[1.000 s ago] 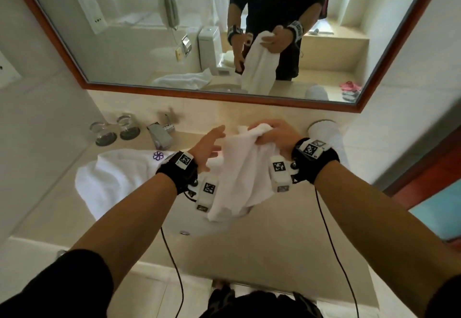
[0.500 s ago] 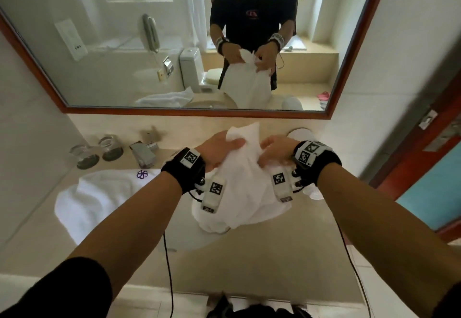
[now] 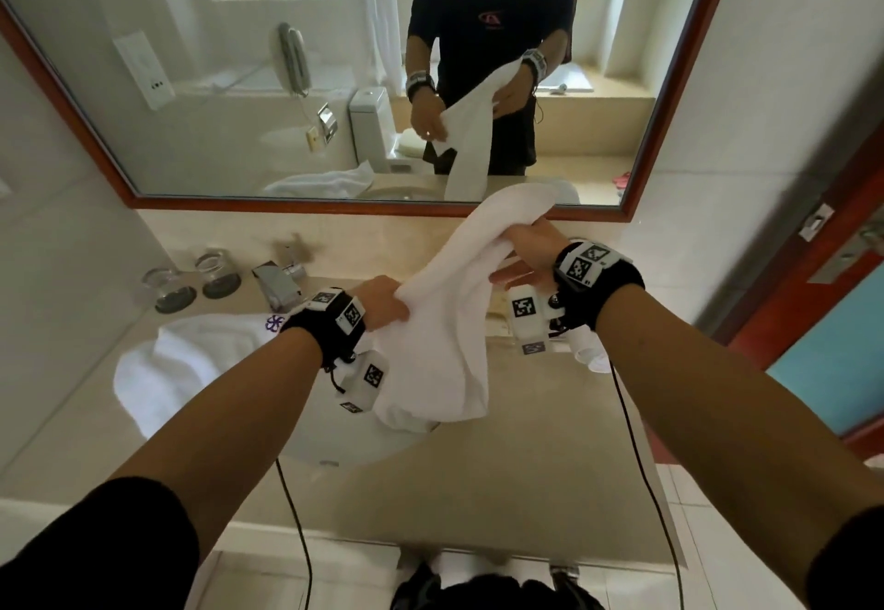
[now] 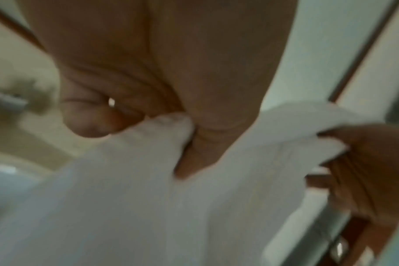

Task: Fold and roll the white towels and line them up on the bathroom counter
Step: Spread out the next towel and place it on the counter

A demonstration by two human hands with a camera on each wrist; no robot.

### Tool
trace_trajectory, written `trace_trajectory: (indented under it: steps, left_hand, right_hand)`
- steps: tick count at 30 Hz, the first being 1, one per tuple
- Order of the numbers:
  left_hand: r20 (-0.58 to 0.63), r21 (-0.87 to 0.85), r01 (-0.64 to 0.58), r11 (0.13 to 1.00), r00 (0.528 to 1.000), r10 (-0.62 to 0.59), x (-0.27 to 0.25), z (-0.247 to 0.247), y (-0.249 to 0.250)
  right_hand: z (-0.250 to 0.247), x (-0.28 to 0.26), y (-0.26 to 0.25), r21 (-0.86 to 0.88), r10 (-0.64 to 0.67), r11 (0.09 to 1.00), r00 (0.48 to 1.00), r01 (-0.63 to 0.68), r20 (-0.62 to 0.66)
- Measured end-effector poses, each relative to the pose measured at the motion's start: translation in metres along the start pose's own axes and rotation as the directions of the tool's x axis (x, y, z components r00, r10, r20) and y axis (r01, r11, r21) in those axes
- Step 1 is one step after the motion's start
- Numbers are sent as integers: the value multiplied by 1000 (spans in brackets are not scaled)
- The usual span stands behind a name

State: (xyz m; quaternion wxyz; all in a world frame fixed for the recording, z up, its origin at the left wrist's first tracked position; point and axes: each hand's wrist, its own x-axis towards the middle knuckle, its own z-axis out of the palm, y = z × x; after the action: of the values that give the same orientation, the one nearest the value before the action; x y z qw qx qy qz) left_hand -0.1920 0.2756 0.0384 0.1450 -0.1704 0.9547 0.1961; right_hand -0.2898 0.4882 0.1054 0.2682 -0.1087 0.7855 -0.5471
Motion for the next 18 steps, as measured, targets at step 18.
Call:
trace_trajectory:
  steps: [18]
  left_hand:
    - [-622,-175,-219,960,781,64,24,-148,44]
  right_hand:
    - [-9,17,-95,547,-48,836,999,41,-1]
